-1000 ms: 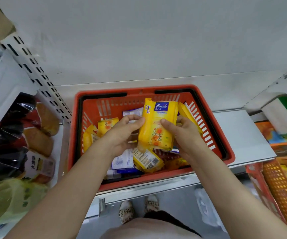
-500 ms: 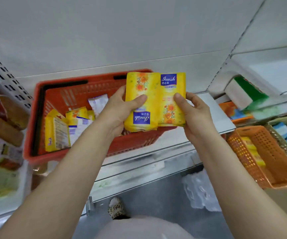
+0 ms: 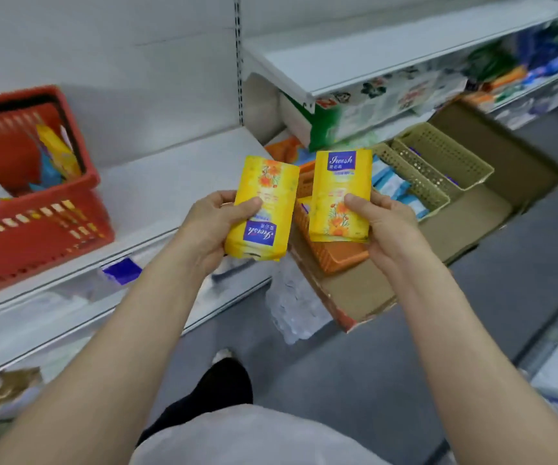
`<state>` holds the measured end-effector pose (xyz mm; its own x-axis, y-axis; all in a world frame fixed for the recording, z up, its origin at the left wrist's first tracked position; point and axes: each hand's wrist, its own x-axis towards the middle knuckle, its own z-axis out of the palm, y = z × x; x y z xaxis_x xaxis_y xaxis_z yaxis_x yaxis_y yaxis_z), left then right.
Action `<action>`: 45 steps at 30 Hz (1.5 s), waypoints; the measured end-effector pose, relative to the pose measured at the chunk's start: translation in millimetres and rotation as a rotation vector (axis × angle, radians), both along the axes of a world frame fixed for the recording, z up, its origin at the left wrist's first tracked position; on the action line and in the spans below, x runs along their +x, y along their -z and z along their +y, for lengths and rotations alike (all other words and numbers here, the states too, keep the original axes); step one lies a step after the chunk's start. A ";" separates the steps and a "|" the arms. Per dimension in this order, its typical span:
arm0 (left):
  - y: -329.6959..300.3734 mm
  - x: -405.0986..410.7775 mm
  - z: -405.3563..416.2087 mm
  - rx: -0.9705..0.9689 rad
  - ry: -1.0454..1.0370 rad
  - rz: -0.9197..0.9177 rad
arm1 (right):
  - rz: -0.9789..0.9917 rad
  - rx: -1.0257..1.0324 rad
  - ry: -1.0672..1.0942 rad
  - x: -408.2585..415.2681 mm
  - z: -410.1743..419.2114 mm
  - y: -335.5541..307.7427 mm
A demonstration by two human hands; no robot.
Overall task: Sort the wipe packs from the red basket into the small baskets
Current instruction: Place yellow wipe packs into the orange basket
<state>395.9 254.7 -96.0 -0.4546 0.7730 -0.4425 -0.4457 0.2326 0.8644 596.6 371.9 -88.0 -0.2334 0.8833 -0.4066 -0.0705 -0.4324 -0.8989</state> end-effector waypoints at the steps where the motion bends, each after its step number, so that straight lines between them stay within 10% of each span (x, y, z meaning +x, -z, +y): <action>1: 2.2 7.1 10.4 -0.006 0.002 0.006 | 0.001 -0.003 0.017 11.0 12.5 2.2; 14: 66.8 30.6 170.6 -0.170 -0.016 0.081 | -0.306 0.075 -0.242 39.2 199.7 64.1; 26: 107.0 26.4 181.9 -0.445 -0.291 0.116 | -1.108 0.424 -1.542 -2.1 266.6 201.6; 37: 137.3 99.8 181.6 -0.524 -0.572 0.020 | -1.102 0.668 -2.040 -16.8 311.4 230.1; 45: 138.0 105.7 185.5 -0.606 -0.538 0.091 | -1.115 0.962 -1.938 0.8 291.6 245.8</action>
